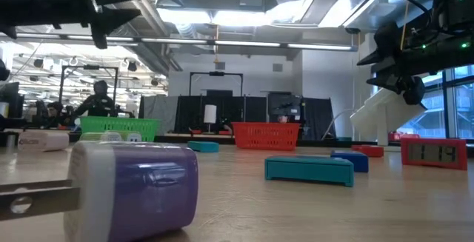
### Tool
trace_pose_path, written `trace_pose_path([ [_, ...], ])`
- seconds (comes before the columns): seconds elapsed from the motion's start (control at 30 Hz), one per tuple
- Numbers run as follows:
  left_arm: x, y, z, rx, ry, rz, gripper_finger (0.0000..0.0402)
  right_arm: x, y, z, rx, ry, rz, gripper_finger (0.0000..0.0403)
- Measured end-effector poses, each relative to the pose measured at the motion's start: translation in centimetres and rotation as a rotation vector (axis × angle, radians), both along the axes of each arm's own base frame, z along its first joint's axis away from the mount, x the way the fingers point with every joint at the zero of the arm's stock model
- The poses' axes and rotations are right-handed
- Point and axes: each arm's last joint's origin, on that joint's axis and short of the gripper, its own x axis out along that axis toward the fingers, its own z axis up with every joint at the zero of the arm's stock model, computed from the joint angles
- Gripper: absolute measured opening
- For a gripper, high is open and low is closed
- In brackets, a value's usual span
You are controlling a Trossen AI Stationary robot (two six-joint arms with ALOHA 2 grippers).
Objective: Pick & Place Office items
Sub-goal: Put the pink charger adapter into the red bin
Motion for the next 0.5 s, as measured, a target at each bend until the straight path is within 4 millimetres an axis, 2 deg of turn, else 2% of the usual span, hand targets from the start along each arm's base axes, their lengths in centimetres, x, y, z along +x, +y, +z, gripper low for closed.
trace_pose_path([
  [0.1,0.8,0.2,-0.4,-0.032,0.055,-0.003,0.0173,0.0,0.0,0.0,0.0,0.0,0.0,0.0258],
  [0.23,2.1,0.5,0.2,-0.039,0.127,0.02,0.0182,0.0,0.0,0.0,0.0,0.0,0.0,0.0258],
  [0.37,4.0,0.8,1.2,-0.006,0.213,0.025,0.0205,0.0,0.0,0.0,0.0,0.0,0.0,0.0258],
  [0.5,6.2,1.0,1.8,0.008,0.329,-0.05,0.0231,0.0,0.0,0.0,0.001,0.0,0.0,0.0258],
])
